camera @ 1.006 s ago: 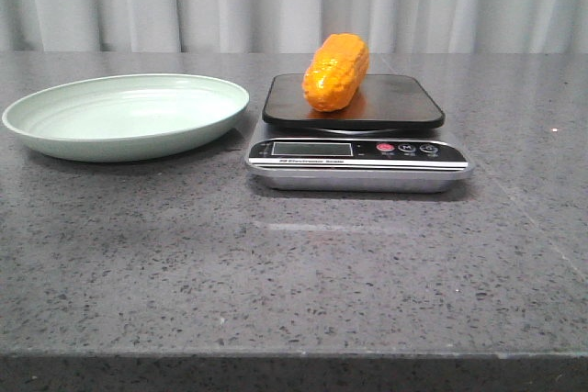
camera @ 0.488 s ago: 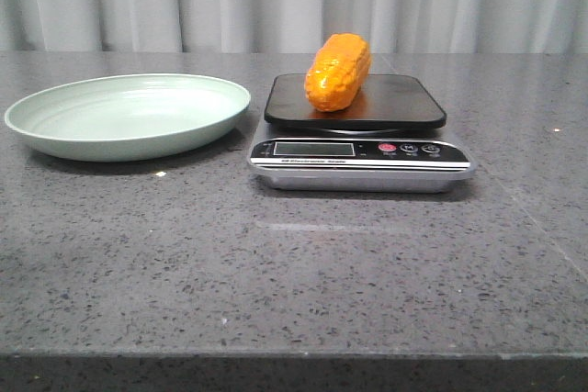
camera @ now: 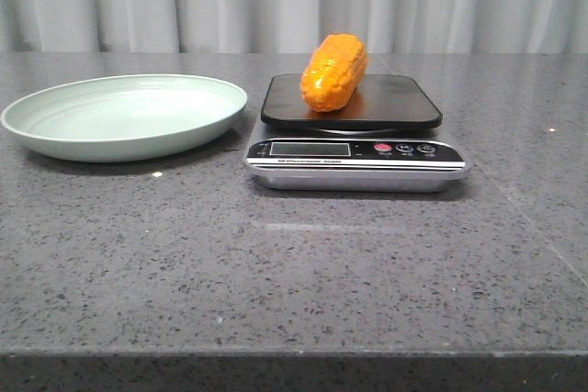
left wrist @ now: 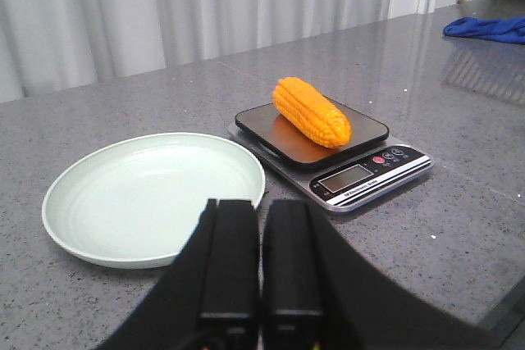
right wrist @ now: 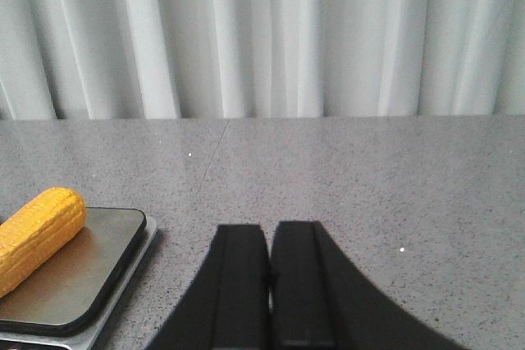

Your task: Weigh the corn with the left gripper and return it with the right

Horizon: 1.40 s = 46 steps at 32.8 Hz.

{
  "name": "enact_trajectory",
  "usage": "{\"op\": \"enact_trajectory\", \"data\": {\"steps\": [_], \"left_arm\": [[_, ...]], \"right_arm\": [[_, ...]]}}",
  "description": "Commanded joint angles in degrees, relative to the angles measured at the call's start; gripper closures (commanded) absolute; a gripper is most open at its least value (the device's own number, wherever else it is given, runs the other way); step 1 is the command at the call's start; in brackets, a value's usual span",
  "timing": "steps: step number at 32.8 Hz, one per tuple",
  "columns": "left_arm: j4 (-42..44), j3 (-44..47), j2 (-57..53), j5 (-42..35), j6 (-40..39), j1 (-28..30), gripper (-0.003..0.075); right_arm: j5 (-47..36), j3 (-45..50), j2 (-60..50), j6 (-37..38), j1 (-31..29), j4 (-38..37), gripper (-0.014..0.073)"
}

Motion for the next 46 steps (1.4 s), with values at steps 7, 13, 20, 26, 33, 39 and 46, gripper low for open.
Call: {"op": "enact_trajectory", "data": {"steps": [7, 13, 20, 26, 33, 39, 46], "left_arm": [[-0.21, -1.51, 0.60, -4.62, 0.08, -0.37, 0.0594], [-0.33, -1.51, 0.60, -4.62, 0.08, -0.37, 0.0594], [-0.33, -1.51, 0.60, -4.52, 0.08, -0.37, 0.0594], [-0.33, -1.51, 0.60, -4.52, 0.08, -0.37, 0.0594], [-0.33, -1.51, 0.60, -5.35, 0.08, -0.37, 0.0594], [-0.33, -1.51, 0.60, -5.48, 0.08, -0.37, 0.0594], [-0.33, -1.51, 0.60, -5.48, 0.08, -0.37, 0.0594]], "right_arm": [[-4.97, -2.51, 6.47, -0.09, -0.22, 0.10, 0.0428], [-4.99, -2.50, 6.74, -0.09, -0.17, 0.10, 0.0428], [-1.72, -2.50, 6.81, -0.02, -0.17, 2.22, 0.0428], [1.06, -3.72, 8.56, -0.09, 1.60, 2.22, 0.0286], [6.03, -9.12, 13.60, -1.26, 9.71, 1.77, 0.0044], [6.25, -15.42, 20.44, -1.26, 18.17, 1.82, 0.0037], [9.86, -27.83, 32.94, 2.33, 26.81, 1.82, 0.0039]]}}
